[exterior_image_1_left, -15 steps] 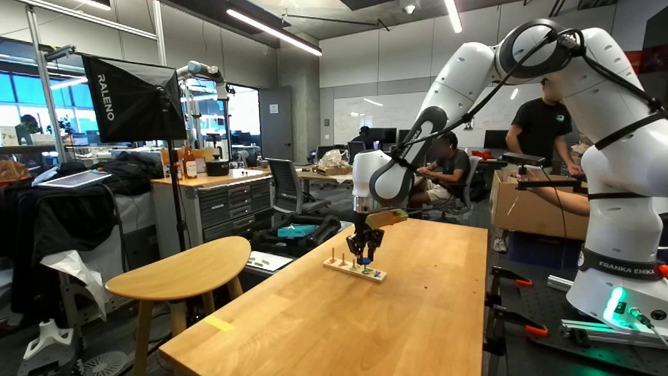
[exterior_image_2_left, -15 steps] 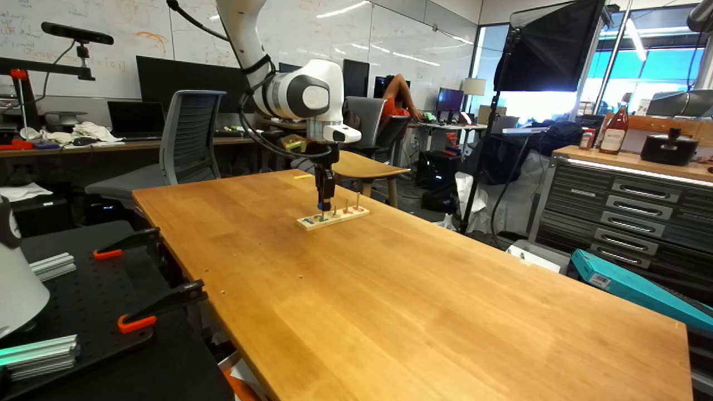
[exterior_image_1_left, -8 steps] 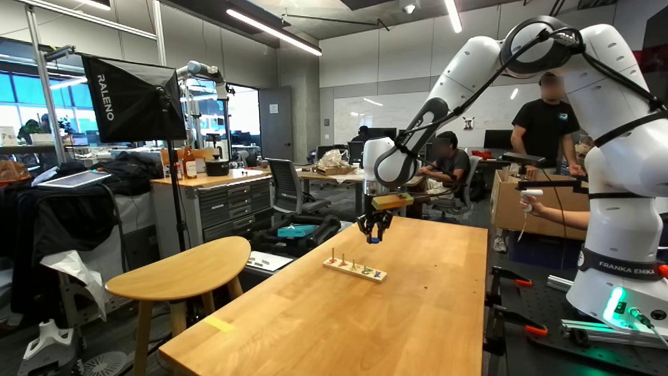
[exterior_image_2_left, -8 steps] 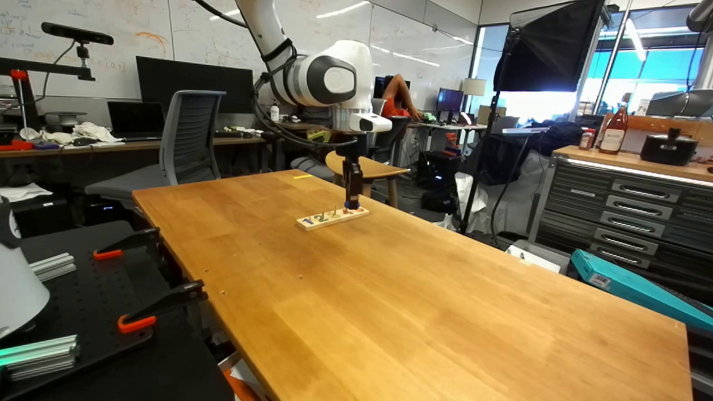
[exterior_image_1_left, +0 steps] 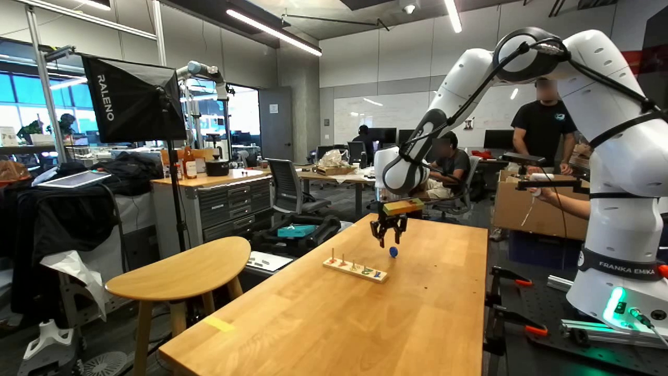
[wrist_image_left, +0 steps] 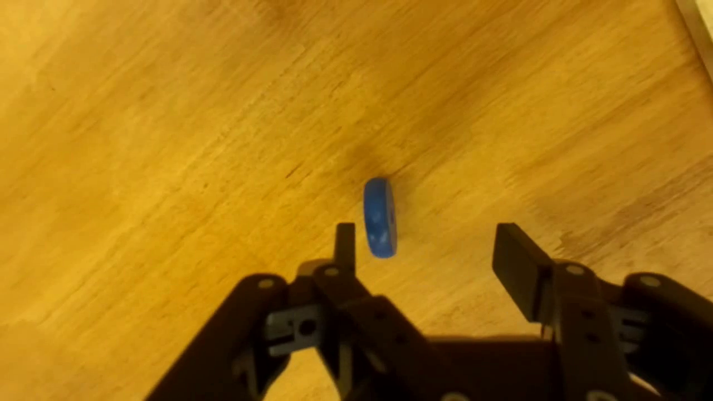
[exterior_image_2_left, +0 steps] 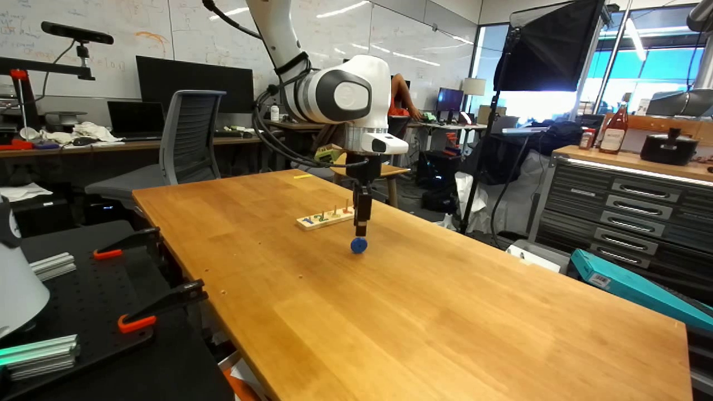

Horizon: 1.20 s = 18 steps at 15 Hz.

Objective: Remove the disc from the wooden rack and put it on the table

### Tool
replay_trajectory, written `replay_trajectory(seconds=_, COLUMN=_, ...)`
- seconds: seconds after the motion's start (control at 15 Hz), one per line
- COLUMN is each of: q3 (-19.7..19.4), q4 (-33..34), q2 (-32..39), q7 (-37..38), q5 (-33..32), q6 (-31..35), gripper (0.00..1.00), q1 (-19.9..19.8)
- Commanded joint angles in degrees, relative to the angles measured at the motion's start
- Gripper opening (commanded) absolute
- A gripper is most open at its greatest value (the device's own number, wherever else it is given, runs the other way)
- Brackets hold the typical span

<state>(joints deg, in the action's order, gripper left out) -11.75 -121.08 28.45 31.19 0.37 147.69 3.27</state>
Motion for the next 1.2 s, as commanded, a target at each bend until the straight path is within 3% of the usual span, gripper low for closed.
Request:
replay_trajectory(seconds=0.0, q3=0.12, q4=-1.48, q2=-5.14, q7=-2.01, q5=-1.19, q6=-3.94, gripper=0.99, q1=0.84)
replay_trajectory(seconds=0.2, q3=0.96, q4=-4.23, q2=-12.99, q7=-6.14, q5=-3.77, q6=-10.37, gripper=1.00, q1=1.32)
replay_trajectory(seconds=0.73, q3=7.51, q4=-6.23, q2=-33.43, q7=-25.97, q5=-3.61, q6=-41.02, gripper=1.00, q1=-0.77)
replay_trajectory(seconds=0.8, q3=7.52, q4=-4.39, q2=-28.48, q7=-21.79, q5=-2.41, q6=-36.68, gripper=1.00, q1=-1.24)
replay_trajectory(seconds=1.13, q3=8.20, q4=-5.92, q2=-32.84, q7=-25.00, q5=-2.29, q6=-40.45, gripper=1.00, q1=-1.30)
